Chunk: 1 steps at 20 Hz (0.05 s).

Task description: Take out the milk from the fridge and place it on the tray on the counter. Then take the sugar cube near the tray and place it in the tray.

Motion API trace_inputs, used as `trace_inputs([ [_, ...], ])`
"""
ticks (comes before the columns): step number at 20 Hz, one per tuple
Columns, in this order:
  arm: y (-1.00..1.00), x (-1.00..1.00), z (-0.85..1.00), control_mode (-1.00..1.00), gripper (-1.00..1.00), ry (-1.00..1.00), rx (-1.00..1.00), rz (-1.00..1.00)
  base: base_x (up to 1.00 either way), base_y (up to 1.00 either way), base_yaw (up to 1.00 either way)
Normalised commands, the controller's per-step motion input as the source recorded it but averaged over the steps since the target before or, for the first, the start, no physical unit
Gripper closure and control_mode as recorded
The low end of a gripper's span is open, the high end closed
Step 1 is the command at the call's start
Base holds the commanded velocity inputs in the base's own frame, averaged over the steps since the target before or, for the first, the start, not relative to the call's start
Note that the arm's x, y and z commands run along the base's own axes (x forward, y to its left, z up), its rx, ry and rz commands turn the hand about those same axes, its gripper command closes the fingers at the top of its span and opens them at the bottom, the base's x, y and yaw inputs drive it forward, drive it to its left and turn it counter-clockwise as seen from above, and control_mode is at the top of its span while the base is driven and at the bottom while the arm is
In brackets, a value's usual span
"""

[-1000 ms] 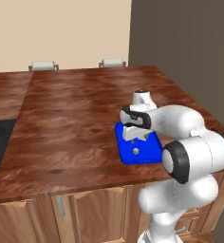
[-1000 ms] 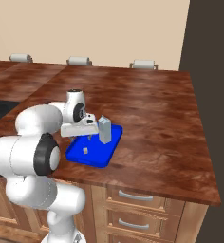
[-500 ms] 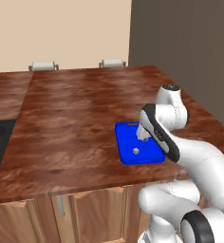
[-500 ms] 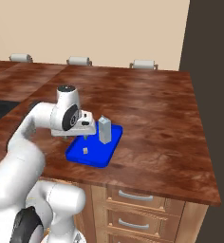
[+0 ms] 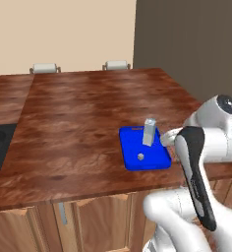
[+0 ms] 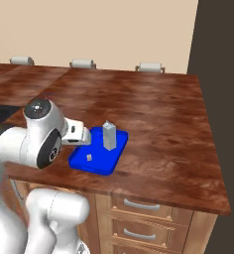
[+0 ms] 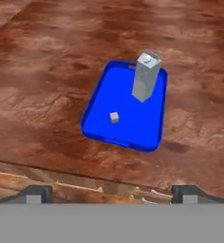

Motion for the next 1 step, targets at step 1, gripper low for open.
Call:
trace_inputs([
  [1,-0.04,-1.00,1.00,-1.00,-1.00,-0.19,0.08,-0.09,0.00,0.00,0.00],
])
